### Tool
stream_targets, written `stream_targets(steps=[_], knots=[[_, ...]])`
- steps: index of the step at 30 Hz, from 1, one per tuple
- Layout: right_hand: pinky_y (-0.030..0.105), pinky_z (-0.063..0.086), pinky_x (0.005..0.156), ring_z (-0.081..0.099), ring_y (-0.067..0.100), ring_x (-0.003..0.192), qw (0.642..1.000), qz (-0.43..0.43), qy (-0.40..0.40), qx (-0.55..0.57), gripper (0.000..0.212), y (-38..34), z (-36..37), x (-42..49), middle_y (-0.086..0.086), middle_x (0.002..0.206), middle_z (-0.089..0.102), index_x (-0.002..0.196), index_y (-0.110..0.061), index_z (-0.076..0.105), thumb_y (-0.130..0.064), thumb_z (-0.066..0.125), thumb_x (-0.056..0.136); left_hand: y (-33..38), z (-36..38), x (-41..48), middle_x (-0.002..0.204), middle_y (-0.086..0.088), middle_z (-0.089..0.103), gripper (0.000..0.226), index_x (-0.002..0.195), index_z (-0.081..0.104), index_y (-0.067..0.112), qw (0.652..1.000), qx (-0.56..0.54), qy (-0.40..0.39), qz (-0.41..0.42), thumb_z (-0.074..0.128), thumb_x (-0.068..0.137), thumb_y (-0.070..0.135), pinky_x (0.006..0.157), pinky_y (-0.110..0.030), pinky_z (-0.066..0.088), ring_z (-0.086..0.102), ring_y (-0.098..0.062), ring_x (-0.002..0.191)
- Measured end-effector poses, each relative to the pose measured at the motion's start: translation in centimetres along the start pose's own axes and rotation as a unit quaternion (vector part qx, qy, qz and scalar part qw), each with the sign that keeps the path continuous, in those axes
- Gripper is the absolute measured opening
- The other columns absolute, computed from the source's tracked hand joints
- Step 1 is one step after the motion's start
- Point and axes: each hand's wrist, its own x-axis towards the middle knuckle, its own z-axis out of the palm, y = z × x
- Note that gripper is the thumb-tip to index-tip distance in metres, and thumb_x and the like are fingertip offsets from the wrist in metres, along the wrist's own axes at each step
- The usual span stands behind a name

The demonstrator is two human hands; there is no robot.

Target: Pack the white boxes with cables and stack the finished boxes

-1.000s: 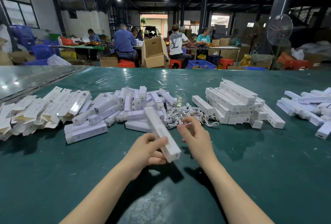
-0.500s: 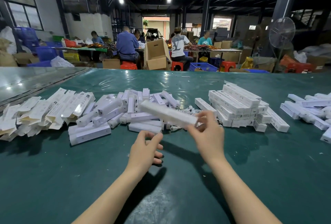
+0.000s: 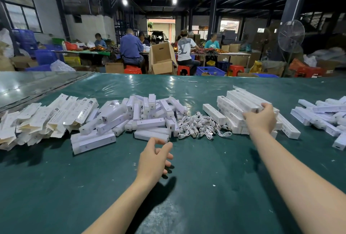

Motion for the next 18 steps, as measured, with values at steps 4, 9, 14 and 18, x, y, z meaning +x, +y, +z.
stream_targets(steps=[4,9,14,18], knots=[[0.031,0.036,0.084,0.049,0.029,0.11,0.999,-0.036,-0.025,-0.018,0.042,0.7,1.0,-2.6,0.015,0.125,0.053,0.122,-0.006,0.053,0.001,0.051,0.08,0.0,0.1,0.0,0.061,0.0,0.06,0.006,0.084,0.053,0.018,1.0,0.004,0.001,0.004,0.056,0.087,0.022,0.037,-0.023,0.039,0.05,-0.005,0.042],[0.038,0.047,0.079,0.061,0.03,0.085,0.988,-0.008,-0.148,0.052,0.021,3.8,2.2,-8.9,0.013,0.092,0.067,0.08,-0.018,0.059,0.003,0.055,0.076,-0.2,0.1,0.0,0.055,0.004,0.06,0.009,0.076,0.055,0.016,1.0,0.012,0.003,0.016,0.057,0.085,0.013,0.036,-0.018,0.037,0.049,-0.004,0.041],[0.022,0.04,0.068,0.059,0.011,0.076,0.911,-0.18,-0.353,-0.112,0.025,3.7,2.0,-11.9,-0.014,0.068,0.062,0.065,-0.031,0.06,-0.01,0.06,0.076,-0.4,-0.6,0.4,0.066,0.006,0.064,0.019,0.075,0.053,0.025,0.993,0.08,0.039,0.073,0.057,0.08,0.008,0.049,-0.024,0.041,0.056,-0.01,0.049],[0.021,0.036,0.065,0.058,0.01,0.078,0.901,-0.197,-0.361,-0.138,0.018,3.5,1.8,-12.0,-0.013,0.073,0.063,0.073,-0.029,0.065,-0.012,0.059,0.078,-0.5,-2.7,2.0,0.078,0.017,0.059,0.024,0.094,0.047,0.025,0.963,0.166,0.142,0.159,0.06,0.081,0.011,0.069,-0.028,0.042,0.058,-0.006,0.07]])
